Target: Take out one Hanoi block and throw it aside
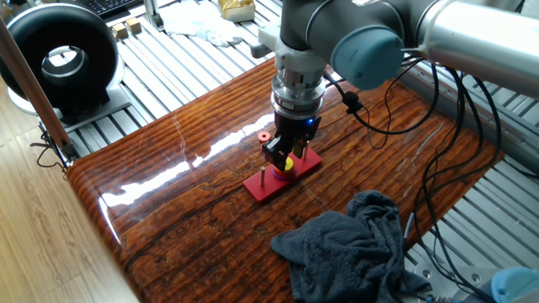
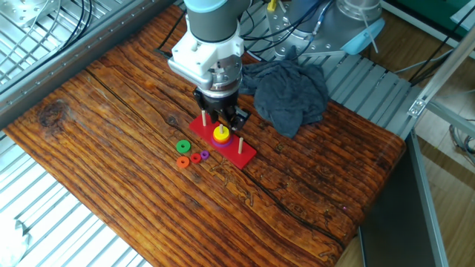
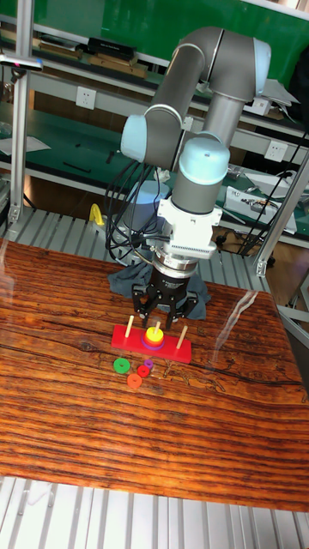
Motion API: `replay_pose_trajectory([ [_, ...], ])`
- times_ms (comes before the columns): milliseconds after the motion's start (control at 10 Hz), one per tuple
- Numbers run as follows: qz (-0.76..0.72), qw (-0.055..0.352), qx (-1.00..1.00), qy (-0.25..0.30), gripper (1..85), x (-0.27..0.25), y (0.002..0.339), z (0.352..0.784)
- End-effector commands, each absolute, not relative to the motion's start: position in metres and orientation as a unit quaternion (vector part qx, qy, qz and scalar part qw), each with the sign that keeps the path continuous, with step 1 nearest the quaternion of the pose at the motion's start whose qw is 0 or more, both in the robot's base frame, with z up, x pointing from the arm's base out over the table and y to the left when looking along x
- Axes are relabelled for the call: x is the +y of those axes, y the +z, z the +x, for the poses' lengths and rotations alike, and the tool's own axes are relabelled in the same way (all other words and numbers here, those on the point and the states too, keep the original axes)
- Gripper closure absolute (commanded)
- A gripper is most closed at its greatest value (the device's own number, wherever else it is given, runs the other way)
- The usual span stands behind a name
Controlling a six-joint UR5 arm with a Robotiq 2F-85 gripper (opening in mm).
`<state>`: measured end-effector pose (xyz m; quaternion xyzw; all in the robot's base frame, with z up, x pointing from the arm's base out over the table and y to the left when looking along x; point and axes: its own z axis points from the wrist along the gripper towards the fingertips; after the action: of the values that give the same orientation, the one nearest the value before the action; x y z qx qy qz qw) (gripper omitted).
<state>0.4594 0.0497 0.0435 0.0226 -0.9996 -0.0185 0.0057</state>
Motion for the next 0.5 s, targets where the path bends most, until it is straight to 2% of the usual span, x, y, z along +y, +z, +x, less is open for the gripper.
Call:
replay_pose_trajectory([
  [0, 0.02, 0.004, -1.0, -0.017, 36.7, 0.0474, 0.04, 0.4641],
  [400, 0.017, 0.004, -0.999, -0.036, 37.7, 0.0562, 0.0388, 0.4614],
])
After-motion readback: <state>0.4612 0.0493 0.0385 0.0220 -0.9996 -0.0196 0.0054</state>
